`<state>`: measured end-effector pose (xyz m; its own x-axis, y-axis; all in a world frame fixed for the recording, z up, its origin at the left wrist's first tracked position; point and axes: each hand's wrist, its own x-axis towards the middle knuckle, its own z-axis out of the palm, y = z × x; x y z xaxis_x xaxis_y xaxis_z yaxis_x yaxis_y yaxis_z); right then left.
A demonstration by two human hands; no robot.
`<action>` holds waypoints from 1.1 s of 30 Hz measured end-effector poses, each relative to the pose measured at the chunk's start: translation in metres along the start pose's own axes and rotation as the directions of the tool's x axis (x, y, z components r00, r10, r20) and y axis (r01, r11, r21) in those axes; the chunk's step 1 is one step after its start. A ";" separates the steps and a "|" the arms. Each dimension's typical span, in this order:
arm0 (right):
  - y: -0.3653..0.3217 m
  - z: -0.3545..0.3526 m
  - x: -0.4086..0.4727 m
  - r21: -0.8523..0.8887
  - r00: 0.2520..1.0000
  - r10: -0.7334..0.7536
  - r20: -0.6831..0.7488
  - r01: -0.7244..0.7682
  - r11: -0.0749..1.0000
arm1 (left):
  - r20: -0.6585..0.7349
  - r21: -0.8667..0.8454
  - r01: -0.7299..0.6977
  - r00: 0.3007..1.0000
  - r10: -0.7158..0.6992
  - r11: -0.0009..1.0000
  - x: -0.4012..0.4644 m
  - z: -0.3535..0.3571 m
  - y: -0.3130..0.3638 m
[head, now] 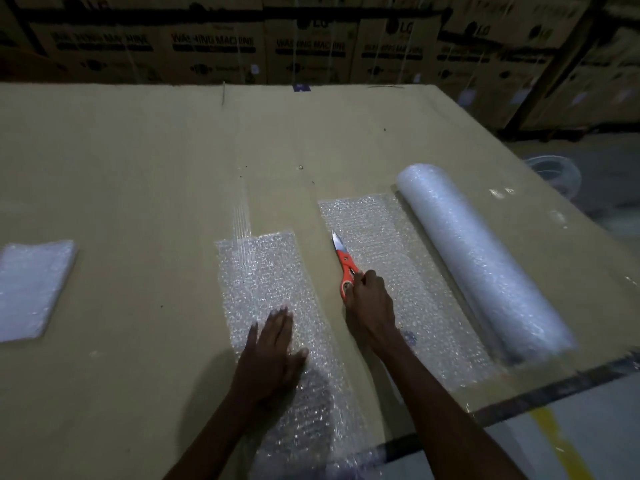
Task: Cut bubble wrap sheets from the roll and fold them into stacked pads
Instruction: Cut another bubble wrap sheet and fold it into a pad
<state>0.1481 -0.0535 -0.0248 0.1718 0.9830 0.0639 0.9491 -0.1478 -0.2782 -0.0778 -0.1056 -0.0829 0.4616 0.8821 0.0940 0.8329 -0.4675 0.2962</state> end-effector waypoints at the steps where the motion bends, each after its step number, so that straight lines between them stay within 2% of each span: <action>1: 0.000 0.001 -0.003 0.015 0.999 -0.011 -0.035 0.012 1.000 | -0.010 0.014 0.023 1.000 -0.023 1.000 -0.009 0.002 0.006; 4: 0.002 0.008 -0.010 0.054 0.975 -0.101 -0.196 0.114 0.992 | -0.018 0.012 0.087 0.996 -0.086 0.996 -0.021 0.005 0.010; 7: -0.002 0.014 -0.021 0.075 0.933 -0.263 -0.245 0.288 0.955 | -0.011 0.034 0.105 0.994 -0.105 0.994 -0.014 0.004 0.004; 10: -0.016 0.018 -0.040 0.146 0.907 -0.376 -0.187 0.405 0.903 | 0.033 0.064 0.123 0.992 -0.125 0.990 0.000 -0.008 -0.009; 13: -0.028 0.031 -0.059 0.203 0.881 -0.472 0.030 0.457 0.866 | 0.041 0.124 0.171 0.983 -0.177 0.977 0.013 -0.024 -0.021; 15: -0.033 0.040 -0.067 0.172 0.852 -0.496 0.169 0.470 0.866 | 0.015 0.146 0.224 0.973 -0.229 0.964 0.016 -0.034 -0.018; 18: -0.040 0.054 -0.071 0.110 0.838 -0.475 0.268 0.463 0.880 | -0.010 0.100 0.266 0.964 -0.266 0.959 0.004 -0.037 -0.005; 23: -0.047 0.059 -0.068 0.099 0.858 -0.458 0.232 0.447 0.889 | 0.038 0.096 0.234 0.970 -0.239 0.967 -0.031 -0.019 -0.011; 25: -0.064 0.063 -0.064 0.097 0.838 -0.477 0.264 0.469 0.878 | 0.045 0.078 0.276 0.959 -0.280 0.958 -0.045 -0.022 -0.032; 28: -0.062 0.066 -0.055 0.068 0.839 -0.479 0.258 0.479 0.875 | 0.035 0.092 0.243 0.968 -0.247 0.966 -0.046 -0.025 -0.041; 33: -0.104 0.077 -0.038 0.003 0.805 -0.510 0.302 0.535 0.845 | 0.036 0.117 0.185 0.981 -0.190 0.976 -0.052 -0.043 -0.097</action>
<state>0.0226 -0.0670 -0.0719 -0.4258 0.8997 -0.0961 0.8931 0.4009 -0.2038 -0.1958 -0.1031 -0.0757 0.3058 0.9521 0.0014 0.9337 -0.3002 0.1950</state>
